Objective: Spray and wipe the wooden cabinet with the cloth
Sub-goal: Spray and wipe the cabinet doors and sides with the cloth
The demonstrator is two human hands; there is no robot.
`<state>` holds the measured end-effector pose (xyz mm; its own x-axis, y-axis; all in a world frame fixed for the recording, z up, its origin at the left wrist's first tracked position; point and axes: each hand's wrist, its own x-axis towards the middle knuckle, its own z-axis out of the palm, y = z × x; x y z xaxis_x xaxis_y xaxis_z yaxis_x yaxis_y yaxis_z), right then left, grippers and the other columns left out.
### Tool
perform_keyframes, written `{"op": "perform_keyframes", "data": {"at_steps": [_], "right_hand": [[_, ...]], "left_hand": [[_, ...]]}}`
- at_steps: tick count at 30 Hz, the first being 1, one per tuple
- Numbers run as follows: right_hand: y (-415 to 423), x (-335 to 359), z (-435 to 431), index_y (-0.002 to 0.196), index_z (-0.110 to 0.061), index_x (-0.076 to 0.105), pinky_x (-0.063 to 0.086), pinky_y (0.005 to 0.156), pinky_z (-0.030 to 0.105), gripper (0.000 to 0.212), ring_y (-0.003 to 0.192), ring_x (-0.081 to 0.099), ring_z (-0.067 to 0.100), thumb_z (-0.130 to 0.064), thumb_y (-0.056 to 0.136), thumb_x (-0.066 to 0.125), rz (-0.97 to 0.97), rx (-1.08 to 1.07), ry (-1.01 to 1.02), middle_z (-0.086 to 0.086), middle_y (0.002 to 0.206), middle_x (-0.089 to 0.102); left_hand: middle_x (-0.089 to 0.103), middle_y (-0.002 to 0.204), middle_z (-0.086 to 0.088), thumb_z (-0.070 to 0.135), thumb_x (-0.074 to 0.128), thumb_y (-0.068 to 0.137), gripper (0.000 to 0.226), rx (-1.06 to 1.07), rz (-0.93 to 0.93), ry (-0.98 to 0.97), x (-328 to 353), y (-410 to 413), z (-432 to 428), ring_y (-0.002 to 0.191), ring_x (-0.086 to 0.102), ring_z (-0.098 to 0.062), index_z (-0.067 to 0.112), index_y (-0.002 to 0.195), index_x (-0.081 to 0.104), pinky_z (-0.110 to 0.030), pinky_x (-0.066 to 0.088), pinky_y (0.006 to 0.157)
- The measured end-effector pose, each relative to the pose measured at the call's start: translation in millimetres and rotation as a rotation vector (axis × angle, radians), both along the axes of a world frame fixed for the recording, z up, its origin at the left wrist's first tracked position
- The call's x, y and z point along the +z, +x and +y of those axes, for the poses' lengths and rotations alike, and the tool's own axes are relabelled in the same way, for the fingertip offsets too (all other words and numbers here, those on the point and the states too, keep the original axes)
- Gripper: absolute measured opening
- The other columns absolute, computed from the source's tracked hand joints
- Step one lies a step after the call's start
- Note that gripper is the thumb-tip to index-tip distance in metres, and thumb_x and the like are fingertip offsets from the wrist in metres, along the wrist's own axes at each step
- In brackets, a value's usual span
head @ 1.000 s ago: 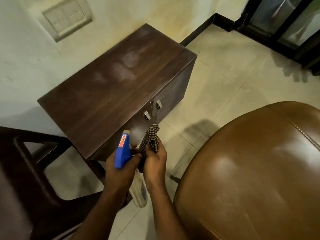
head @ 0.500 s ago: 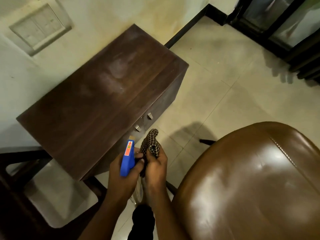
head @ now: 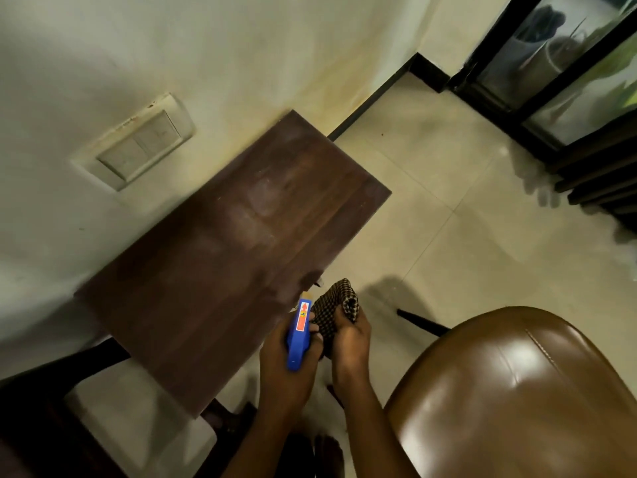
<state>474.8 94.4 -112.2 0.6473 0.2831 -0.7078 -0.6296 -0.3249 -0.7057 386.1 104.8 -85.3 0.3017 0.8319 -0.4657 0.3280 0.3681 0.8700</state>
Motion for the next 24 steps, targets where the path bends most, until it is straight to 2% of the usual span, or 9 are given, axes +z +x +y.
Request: {"op": "perform_keyframes", "data": {"at_steps": [3, 6, 8, 11, 14, 18, 19, 21, 24], "right_hand": [[2.9, 7.5, 11.9, 0.101, -0.013, 0.066, 0.053, 0.073, 0.028, 0.022, 0.084, 0.067, 0.02, -0.009, 0.099, 0.044, -0.023, 0.06, -0.034, 0.003, 0.091, 0.07], [7.9, 10.9, 20.9, 0.1, -0.011, 0.066, 0.052, 0.066, 0.025, 0.022, 0.072, 0.068, 0.012, -0.01, 0.098, 0.045, -0.011, 0.092, -0.039, -0.002, 0.08, 0.072], [10.4, 14.3, 26.4, 0.093, -0.014, 0.066, 0.051, 0.063, 0.024, 0.023, 0.066, 0.068, 0.01, -0.01, 0.098, 0.045, 0.007, 0.102, -0.046, -0.004, 0.073, 0.072], [10.2, 17.2, 36.0, 0.104, -0.008, 0.067, 0.055, 0.08, 0.037, 0.024, 0.087, 0.07, 0.025, -0.01, 0.098, 0.044, 0.021, 0.119, -0.076, 0.008, 0.092, 0.073], [21.4, 22.9, 54.9, 0.113, -0.007, 0.063, 0.054, 0.088, 0.045, 0.023, 0.094, 0.067, 0.03, -0.012, 0.098, 0.045, 0.117, 0.106, -0.104, 0.014, 0.101, 0.069], [54.2, 20.9, 76.2, 0.098, -0.025, 0.057, 0.055, 0.083, 0.042, 0.014, 0.089, 0.063, 0.02, -0.016, 0.098, 0.047, 0.145, 0.274, -0.168, -0.003, 0.093, 0.064], [67.0, 20.3, 81.6, 0.094, -0.026, 0.056, 0.054, 0.086, 0.044, 0.015, 0.089, 0.063, 0.021, -0.015, 0.098, 0.048, 0.156, 0.315, -0.159, -0.001, 0.094, 0.064], [89.0, 18.1, 96.0, 0.092, -0.023, 0.055, 0.053, 0.083, 0.041, 0.019, 0.084, 0.064, 0.018, -0.008, 0.098, 0.045, 0.211, 0.392, -0.119, 0.0, 0.091, 0.065], [125.9, -4.8, 122.4, 0.106, -0.012, 0.062, 0.055, 0.081, 0.043, 0.018, 0.093, 0.066, 0.029, -0.015, 0.09, 0.056, 0.305, 0.463, -0.188, 0.01, 0.101, 0.068]], "left_hand": [[0.062, 0.096, 0.013, 0.008, 0.067, 0.085, 0.026, -0.024, 0.009, 0.042, 1.8, 3.3, 9.0, 0.085, 0.061, 0.002, 0.015, 0.109, 0.058, -0.012, 0.049, 0.075], [0.067, 0.09, -0.006, -0.001, 0.068, 0.082, 0.023, 0.064, -0.021, -0.071, 0.0, 11.0, 16.6, 0.079, 0.065, -0.004, 0.012, 0.1, 0.063, -0.017, 0.052, 0.071], [0.069, 0.085, -0.006, -0.001, 0.067, 0.082, 0.021, 0.098, -0.061, -0.098, 0.4, 15.1, 20.1, 0.077, 0.067, -0.013, 0.015, 0.097, 0.064, -0.027, 0.055, 0.07], [0.068, 0.081, -0.006, 0.013, 0.07, 0.08, 0.014, 0.156, -0.09, -0.107, 11.9, 21.7, 30.8, 0.077, 0.066, -0.024, 0.016, 0.093, 0.064, -0.035, 0.056, 0.071], [0.067, 0.079, 0.001, 0.026, 0.069, 0.072, 0.021, 0.204, -0.062, -0.083, 19.7, 33.6, 45.9, 0.077, 0.065, -0.023, 0.022, 0.091, 0.063, -0.027, 0.054, 0.07], [0.065, 0.088, 0.031, 0.015, 0.064, 0.087, 0.026, 0.151, -0.041, -0.05, 16.2, 50.4, 57.1, 0.084, 0.062, 0.009, 0.036, 0.101, 0.055, -0.01, 0.05, 0.072], [0.065, 0.087, 0.03, 0.016, 0.064, 0.087, 0.026, 0.172, -0.025, -0.054, 15.2, 57.6, 60.0, 0.083, 0.061, 0.012, 0.035, 0.104, 0.055, -0.008, 0.049, 0.072], [0.067, 0.091, 0.016, 0.015, 0.066, 0.087, 0.025, 0.29, 0.019, -0.073, 9.4, 76.5, 68.9, 0.085, 0.064, 0.002, 0.024, 0.108, 0.058, -0.012, 0.051, 0.071], [0.065, 0.092, -0.001, 0.006, 0.066, 0.086, 0.028, 0.485, 0.078, -0.142, 1.9, 114.2, 83.2, 0.08, 0.064, -0.012, 0.009, 0.113, 0.06, -0.011, 0.05, 0.067]]}}
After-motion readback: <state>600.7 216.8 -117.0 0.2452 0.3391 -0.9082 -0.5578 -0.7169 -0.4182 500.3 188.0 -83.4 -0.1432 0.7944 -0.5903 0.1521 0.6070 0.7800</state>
